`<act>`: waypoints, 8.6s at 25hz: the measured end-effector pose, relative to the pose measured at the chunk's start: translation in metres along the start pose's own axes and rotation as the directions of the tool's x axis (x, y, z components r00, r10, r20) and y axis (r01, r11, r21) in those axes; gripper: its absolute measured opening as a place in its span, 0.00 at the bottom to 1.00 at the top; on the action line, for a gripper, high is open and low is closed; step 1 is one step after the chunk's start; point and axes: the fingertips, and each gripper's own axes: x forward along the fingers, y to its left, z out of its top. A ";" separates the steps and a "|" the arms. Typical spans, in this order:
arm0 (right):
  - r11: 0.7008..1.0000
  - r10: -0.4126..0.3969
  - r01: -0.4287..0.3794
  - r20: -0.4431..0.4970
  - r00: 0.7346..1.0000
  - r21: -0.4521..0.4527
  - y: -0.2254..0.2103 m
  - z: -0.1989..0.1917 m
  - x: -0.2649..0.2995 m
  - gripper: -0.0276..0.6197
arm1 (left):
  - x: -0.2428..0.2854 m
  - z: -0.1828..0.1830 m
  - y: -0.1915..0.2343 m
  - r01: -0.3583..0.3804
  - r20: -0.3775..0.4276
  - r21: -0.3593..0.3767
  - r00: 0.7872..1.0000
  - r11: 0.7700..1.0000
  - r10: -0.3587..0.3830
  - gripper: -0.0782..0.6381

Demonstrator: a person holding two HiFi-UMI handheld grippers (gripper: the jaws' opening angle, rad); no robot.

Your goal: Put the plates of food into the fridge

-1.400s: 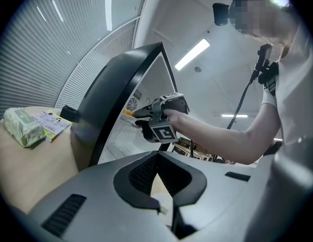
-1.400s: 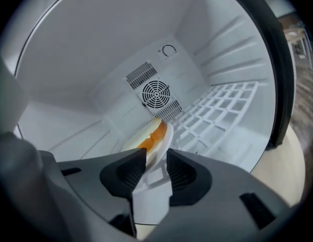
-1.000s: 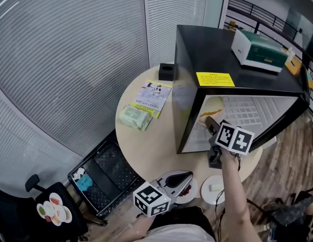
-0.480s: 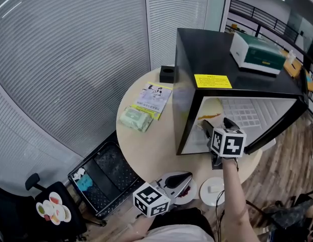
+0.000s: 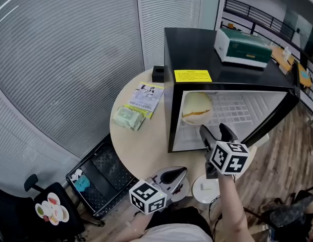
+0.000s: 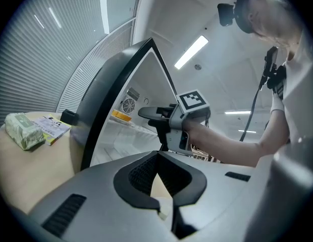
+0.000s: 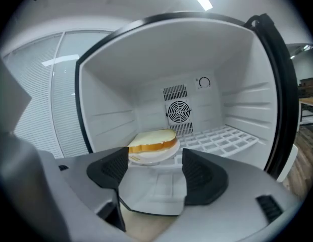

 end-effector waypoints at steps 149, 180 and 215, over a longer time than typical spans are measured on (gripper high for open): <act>0.333 0.118 -0.236 0.208 0.971 0.913 -0.159 -0.038 -0.053 0.07 | 0.052 0.012 -0.019 -0.186 0.102 0.101 0.979 0.977 0.175 0.12; 0.881 -0.194 0.220 -0.104 0.975 0.419 -0.176 0.020 0.035 0.19 | 0.060 0.030 0.018 -0.188 0.121 0.019 0.975 0.982 0.185 0.12; 0.987 -0.143 0.136 0.076 0.987 0.092 -0.154 0.034 -0.017 0.05 | 0.065 0.019 -0.008 -0.133 0.074 0.053 0.989 0.990 0.129 0.12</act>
